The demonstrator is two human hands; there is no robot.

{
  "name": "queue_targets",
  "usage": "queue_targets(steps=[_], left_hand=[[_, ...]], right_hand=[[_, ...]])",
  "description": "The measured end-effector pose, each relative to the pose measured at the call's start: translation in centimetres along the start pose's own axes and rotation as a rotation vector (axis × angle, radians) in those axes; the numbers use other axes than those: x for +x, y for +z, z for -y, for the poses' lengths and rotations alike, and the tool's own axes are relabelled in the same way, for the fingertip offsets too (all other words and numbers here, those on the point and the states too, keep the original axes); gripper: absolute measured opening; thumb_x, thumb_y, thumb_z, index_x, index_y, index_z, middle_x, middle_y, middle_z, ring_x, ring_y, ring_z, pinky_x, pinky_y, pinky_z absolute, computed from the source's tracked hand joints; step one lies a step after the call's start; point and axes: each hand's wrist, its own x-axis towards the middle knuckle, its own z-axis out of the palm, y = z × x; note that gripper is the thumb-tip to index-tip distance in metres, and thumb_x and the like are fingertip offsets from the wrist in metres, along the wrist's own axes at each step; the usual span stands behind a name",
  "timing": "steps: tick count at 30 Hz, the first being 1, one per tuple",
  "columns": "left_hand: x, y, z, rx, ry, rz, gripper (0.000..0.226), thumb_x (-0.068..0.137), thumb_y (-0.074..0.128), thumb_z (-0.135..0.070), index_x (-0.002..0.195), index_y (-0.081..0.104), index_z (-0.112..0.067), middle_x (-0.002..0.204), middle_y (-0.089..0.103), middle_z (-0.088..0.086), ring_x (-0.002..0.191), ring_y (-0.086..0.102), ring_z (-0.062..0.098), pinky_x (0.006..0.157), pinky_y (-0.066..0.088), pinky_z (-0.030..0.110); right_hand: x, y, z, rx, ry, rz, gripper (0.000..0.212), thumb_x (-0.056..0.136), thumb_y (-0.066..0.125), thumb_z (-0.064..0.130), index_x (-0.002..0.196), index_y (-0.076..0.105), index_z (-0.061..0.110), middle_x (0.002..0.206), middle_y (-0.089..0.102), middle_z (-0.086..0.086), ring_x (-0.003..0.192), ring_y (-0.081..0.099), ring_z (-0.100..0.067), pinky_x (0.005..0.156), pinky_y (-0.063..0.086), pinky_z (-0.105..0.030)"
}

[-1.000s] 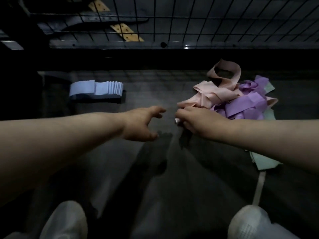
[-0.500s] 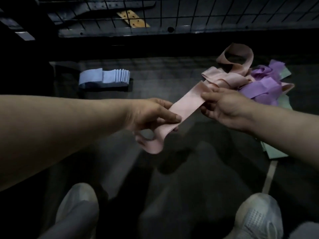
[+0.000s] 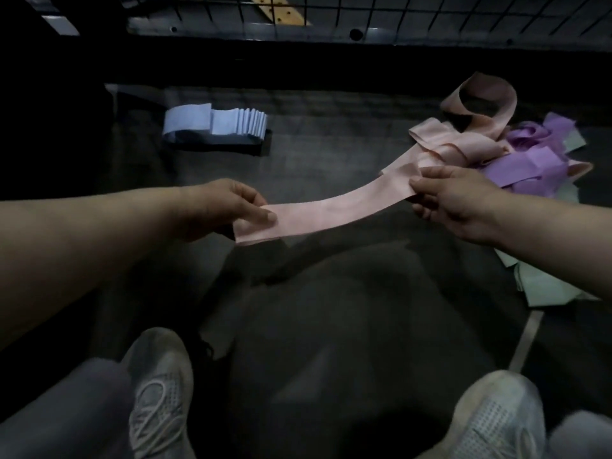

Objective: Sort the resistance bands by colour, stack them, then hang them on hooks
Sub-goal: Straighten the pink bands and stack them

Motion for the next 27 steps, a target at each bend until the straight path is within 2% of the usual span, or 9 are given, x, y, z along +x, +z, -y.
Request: queue_targets(steps=[5, 9, 14, 17, 19, 21, 23, 25, 27], left_hand=[[2.0, -0.8, 1.9, -0.125, -0.039, -0.242, 0.01, 0.083, 0.075, -0.008, 0.086, 0.065, -0.01, 0.075, 0.061, 0.008, 0.054, 0.053, 0.011, 0.046, 0.044, 0.022], [2.3, -1.0, 2.6, -0.197, -0.008, -0.314, 0.012, 0.084, 0.073, -0.002, 0.084, 0.063, -0.008, 0.07, 0.062, 0.009, 0.04, 0.052, 0.007, 0.036, 0.039, 0.017], [2.6, -0.7, 3.0, -0.392, -0.035, -0.424, 0.023, 0.082, 0.07, 0.008, 0.096, 0.065, -0.01, 0.081, 0.065, 0.007, 0.059, 0.062, 0.012, 0.041, 0.048, 0.017], [2.3, -0.8, 3.4, -0.466, -0.015, -0.47, 0.029, 0.081, 0.07, 0.011, 0.103, 0.065, -0.007, 0.08, 0.065, 0.008, 0.06, 0.064, 0.013, 0.044, 0.051, 0.018], [1.9, -1.0, 3.6, -0.465, -0.01, -0.464, 0.025, 0.081, 0.07, 0.011, 0.099, 0.067, -0.005, 0.079, 0.066, 0.009, 0.056, 0.064, 0.013, 0.046, 0.052, 0.019], [1.4, -1.2, 3.9, -0.447, -0.009, -0.444, 0.02, 0.081, 0.07, 0.009, 0.094, 0.068, -0.005, 0.078, 0.067, 0.011, 0.054, 0.064, 0.013, 0.048, 0.053, 0.019], [1.0, -1.3, 4.1, -0.435, 0.009, -0.424, 0.017, 0.081, 0.07, 0.008, 0.089, 0.066, -0.006, 0.077, 0.066, 0.012, 0.053, 0.063, 0.015, 0.046, 0.051, 0.02], [0.7, -1.7, 4.2, -0.354, 0.066, -0.448, 0.017, 0.08, 0.072, 0.007, 0.082, 0.067, -0.009, 0.075, 0.067, 0.01, 0.058, 0.062, 0.014, 0.047, 0.052, 0.02], [0.5, -2.3, 4.4, -0.154, 0.149, -0.508, 0.017, 0.078, 0.077, 0.001, 0.08, 0.07, -0.014, 0.074, 0.067, 0.004, 0.061, 0.062, 0.009, 0.053, 0.052, 0.016]], right_hand=[[1.0, -0.7, -1.3, -0.07, 0.069, 0.045, 0.013, 0.098, 0.057, 0.009, 0.091, 0.059, 0.02, 0.086, 0.067, 0.0, 0.077, 0.066, -0.009, 0.054, 0.05, -0.015], [1.5, -0.4, -2.7, -0.115, 0.152, 0.06, 0.008, 0.097, 0.059, 0.009, 0.097, 0.06, 0.017, 0.086, 0.069, -0.002, 0.074, 0.069, -0.008, 0.053, 0.052, -0.015], [2.0, -0.2, -3.5, -0.172, 0.156, 0.08, 0.01, 0.095, 0.06, 0.009, 0.101, 0.059, 0.017, 0.09, 0.07, -0.002, 0.075, 0.07, -0.007, 0.054, 0.052, -0.015], [2.2, -0.7, -3.6, -0.21, 0.153, 0.117, 0.023, 0.093, 0.062, 0.008, 0.115, 0.059, 0.016, 0.1, 0.069, -0.003, 0.083, 0.069, -0.01, 0.058, 0.054, -0.017], [2.2, -1.1, -3.7, -0.232, 0.151, 0.122, 0.029, 0.091, 0.064, 0.007, 0.119, 0.061, 0.017, 0.103, 0.069, -0.004, 0.08, 0.068, -0.01, 0.055, 0.055, -0.017], [2.2, -1.5, -3.7, -0.256, 0.151, 0.134, 0.021, 0.091, 0.064, 0.008, 0.11, 0.063, 0.018, 0.099, 0.069, -0.004, 0.07, 0.069, -0.007, 0.05, 0.054, -0.018], [1.9, -1.6, -3.8, -0.27, 0.143, 0.153, 0.016, 0.088, 0.066, 0.008, 0.101, 0.065, 0.017, 0.093, 0.071, -0.004, 0.07, 0.07, -0.01, 0.055, 0.057, -0.019], [1.8, -1.6, -3.8, -0.29, 0.064, 0.154, 0.02, 0.076, 0.071, 0.011, 0.095, 0.067, 0.017, 0.087, 0.072, -0.003, 0.074, 0.066, -0.015, 0.061, 0.056, -0.02], [1.7, -1.6, -3.7, -0.334, -0.079, 0.141, 0.017, 0.076, 0.072, 0.011, 0.089, 0.067, 0.019, 0.073, 0.069, 0.006, 0.067, 0.058, -0.011, 0.054, 0.049, -0.014]])
